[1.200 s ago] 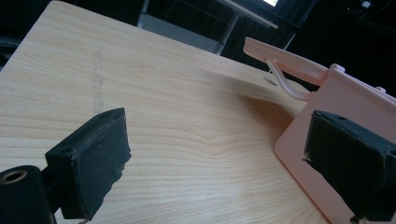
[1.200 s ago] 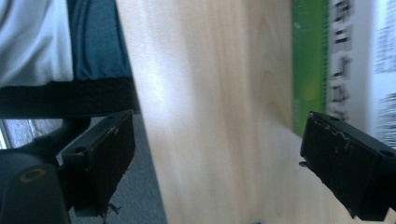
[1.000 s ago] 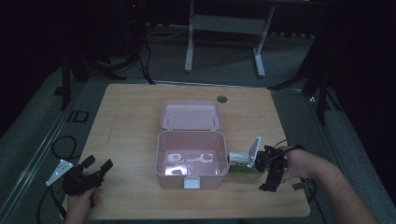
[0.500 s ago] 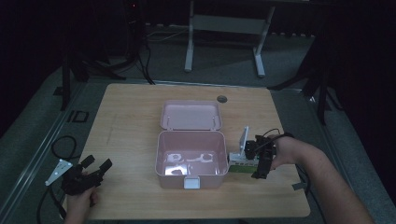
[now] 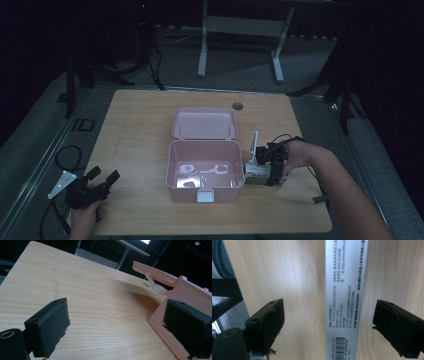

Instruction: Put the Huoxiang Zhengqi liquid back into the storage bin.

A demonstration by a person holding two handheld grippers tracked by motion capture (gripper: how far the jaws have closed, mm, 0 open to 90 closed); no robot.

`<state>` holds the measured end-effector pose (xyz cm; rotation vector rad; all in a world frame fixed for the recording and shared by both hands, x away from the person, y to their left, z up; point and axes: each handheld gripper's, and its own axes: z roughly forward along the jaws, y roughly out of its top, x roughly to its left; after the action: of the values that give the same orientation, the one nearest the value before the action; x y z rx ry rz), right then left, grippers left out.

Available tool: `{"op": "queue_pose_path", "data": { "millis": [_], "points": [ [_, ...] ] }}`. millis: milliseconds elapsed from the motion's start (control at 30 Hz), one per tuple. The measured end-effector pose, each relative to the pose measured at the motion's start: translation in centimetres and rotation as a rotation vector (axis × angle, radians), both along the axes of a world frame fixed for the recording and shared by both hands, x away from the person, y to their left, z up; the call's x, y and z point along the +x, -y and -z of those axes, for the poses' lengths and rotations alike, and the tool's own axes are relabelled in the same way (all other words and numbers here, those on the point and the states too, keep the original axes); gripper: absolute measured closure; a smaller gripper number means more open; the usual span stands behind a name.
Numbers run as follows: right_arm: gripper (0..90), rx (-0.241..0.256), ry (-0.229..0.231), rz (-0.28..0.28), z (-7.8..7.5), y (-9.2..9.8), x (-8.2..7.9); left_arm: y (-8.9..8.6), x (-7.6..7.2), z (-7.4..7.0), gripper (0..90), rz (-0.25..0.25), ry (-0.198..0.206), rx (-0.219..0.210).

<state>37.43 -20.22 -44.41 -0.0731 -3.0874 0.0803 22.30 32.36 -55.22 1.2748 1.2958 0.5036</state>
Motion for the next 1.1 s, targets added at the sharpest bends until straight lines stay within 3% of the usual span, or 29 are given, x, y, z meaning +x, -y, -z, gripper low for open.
{"op": "queue_pose_path", "data": {
  "millis": [300, 400, 533, 700, 1100],
  "points": [
    [20.6, 0.013, 0.004, -0.007, 1.3, 0.4, 0.4, 0.0, 0.0, 0.0, 6.9, 0.004, -0.002, 0.003],
    [34.7, 0.02, 0.045, -0.009, 1.8, 0.5, 0.3, 0.0, 0.0, 0.0, 6.9, 0.005, -0.004, 0.006],
    [46.4, 0.03, 0.052, -0.026, 1.9, 0.5, 0.3, 0.0, 0.0, 0.0, 6.9, 0.003, -0.004, 0.006],
    [60.4, 0.008, 0.064, -0.04, 2.0, 0.4, 0.2, 0.0, 0.0, 0.0, 6.9, 0.003, -0.005, 0.008],
    [61.3, -0.002, 0.063, -0.029, 2.0, 0.4, 0.1, 0.0, 0.0, 0.0, 6.9, 0.0, -0.003, 0.009]
  ]
}}
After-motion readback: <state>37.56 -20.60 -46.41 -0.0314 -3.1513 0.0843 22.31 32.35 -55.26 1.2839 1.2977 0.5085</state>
